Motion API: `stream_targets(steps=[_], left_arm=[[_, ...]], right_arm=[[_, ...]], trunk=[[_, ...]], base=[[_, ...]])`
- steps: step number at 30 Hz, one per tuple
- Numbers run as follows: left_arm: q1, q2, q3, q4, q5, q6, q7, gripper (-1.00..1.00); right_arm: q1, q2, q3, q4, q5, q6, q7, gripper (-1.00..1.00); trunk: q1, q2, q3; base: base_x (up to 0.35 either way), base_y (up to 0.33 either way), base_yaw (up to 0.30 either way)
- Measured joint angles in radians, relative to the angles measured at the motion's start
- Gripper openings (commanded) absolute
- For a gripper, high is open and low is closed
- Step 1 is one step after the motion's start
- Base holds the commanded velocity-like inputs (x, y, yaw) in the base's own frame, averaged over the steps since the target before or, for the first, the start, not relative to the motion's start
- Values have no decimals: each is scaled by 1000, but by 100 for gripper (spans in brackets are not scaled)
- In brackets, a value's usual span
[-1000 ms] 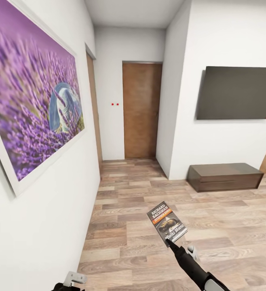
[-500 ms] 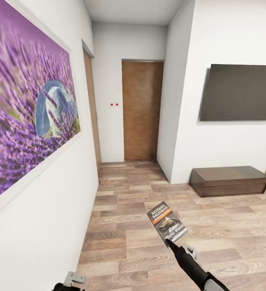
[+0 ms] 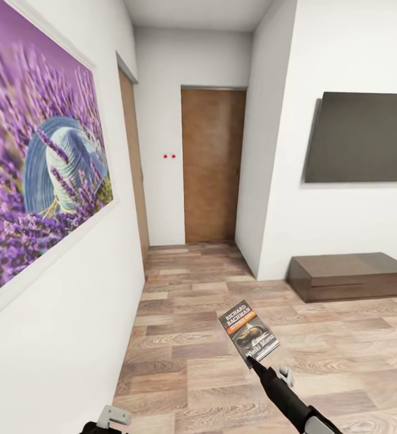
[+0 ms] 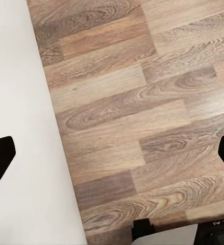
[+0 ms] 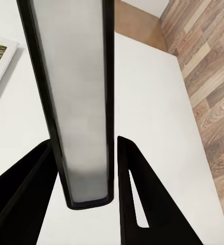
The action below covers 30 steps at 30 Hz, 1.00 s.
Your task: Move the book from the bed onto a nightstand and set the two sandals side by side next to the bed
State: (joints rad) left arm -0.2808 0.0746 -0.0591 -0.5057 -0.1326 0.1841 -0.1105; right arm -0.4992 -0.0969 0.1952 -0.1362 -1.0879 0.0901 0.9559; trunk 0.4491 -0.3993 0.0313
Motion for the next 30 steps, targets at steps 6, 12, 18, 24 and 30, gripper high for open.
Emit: stream_targets(steps=[6, 12, 18, 24, 30], left_arm=[[0, 0, -14, 0, 0, 0, 0, 100], [0, 0, -17, 0, 0, 0, 0, 100], [0, 0, -18, 0, 0, 0, 0, 100], [0, 0, -19, 1, 0, 0, 0, 100], [0, 0, -19, 1, 0, 0, 0, 100]], right_arm=[[1, -2, 0, 0, 0, 0, 0, -100], [0, -2, 0, 0, 0, 0, 0, -100], [0, -2, 0, 0, 0, 0, 0, -100], [0, -3, 0, 0, 0, 0, 1, -100], [1, -3, 0, 0, 0, 0, 1, -100]], trunk=[[0, 0, 0], [0, 0, 0], [0, 0, 0], [0, 0, 0], [0, 0, 0]], base=[[335, 0, 0], [332, 0, -8], [307, 0, -107], [204, 0, -215], [143, 0, -260]])
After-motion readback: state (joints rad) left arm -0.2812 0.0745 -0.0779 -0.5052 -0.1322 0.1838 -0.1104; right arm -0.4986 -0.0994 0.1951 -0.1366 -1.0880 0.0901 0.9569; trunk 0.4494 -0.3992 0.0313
